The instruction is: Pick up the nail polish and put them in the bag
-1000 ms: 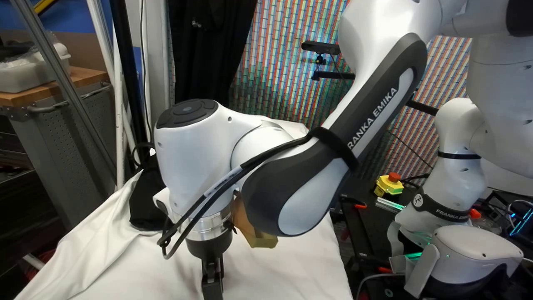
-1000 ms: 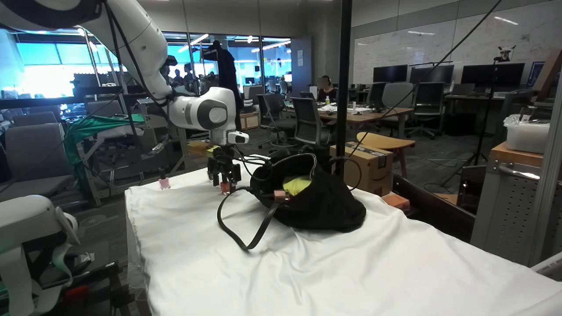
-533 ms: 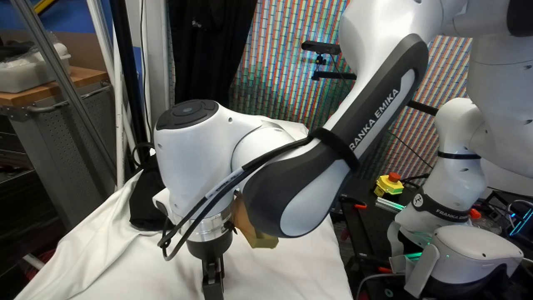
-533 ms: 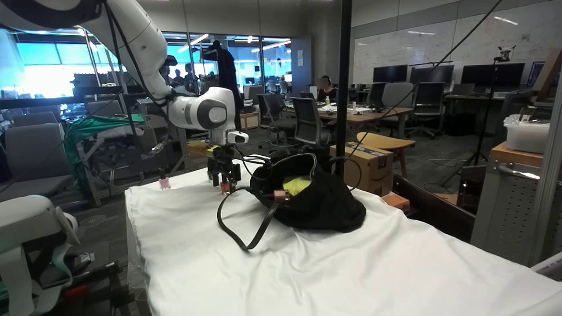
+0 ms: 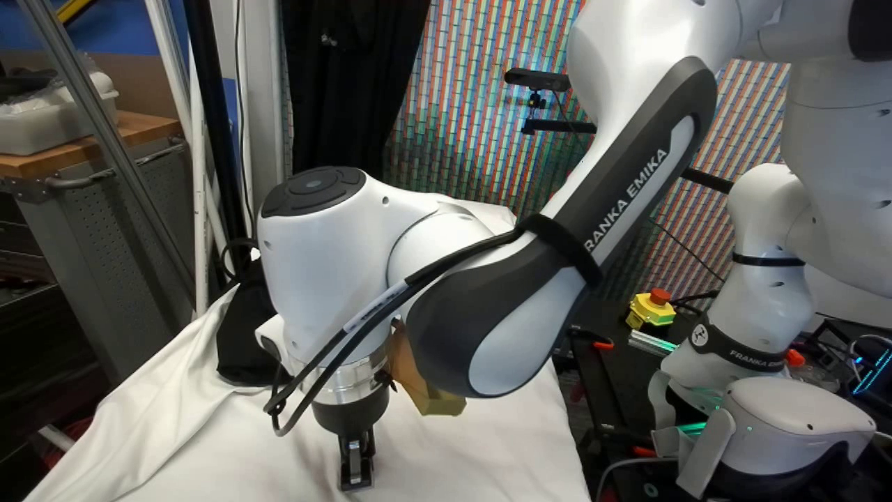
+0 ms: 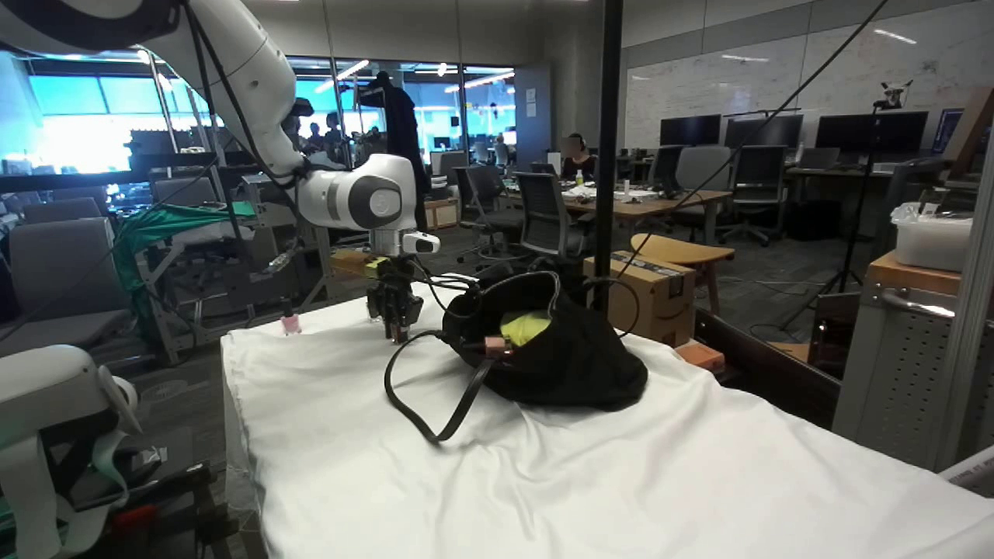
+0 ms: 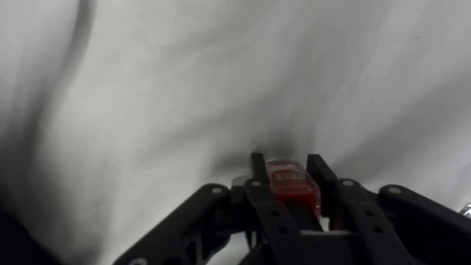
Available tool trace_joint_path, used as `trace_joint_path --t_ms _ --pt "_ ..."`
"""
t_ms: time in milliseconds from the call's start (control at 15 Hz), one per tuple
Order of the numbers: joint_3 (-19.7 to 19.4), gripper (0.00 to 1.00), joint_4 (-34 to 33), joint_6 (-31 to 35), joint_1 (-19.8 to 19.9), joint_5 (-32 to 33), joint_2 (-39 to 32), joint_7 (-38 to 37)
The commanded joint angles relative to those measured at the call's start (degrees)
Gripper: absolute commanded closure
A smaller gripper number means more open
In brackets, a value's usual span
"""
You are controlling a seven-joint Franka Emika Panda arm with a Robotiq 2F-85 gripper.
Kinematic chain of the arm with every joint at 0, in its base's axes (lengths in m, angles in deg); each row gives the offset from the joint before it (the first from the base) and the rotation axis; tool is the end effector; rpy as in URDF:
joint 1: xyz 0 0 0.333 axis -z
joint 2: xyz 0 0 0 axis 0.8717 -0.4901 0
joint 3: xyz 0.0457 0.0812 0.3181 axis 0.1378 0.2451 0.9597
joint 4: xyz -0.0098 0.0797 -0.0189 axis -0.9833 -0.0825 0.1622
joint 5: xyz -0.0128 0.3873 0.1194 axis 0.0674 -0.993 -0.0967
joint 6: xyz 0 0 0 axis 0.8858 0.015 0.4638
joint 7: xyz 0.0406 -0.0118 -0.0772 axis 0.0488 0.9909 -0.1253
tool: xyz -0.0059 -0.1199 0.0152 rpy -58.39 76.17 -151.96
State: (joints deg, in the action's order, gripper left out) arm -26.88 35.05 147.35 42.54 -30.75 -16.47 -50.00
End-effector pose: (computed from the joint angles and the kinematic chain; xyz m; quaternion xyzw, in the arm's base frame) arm 0.5839 0.2826 0.1969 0.9842 0.1707 -0.0445 0.0138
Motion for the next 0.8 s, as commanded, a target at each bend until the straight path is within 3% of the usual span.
trace_joint_path --t_ms 0,67,733 --pt "-1.1 0.83 -0.4 0.3 -1.0 1.0 -0.8 -1.3" --pt "-1.2 0.79 -0.4 0.2 -1.0 0.9 -0.7 -1.4" --pt "-1.7 0.8 3.9 -3.0 0.0 0.8 7.2 -1.9"
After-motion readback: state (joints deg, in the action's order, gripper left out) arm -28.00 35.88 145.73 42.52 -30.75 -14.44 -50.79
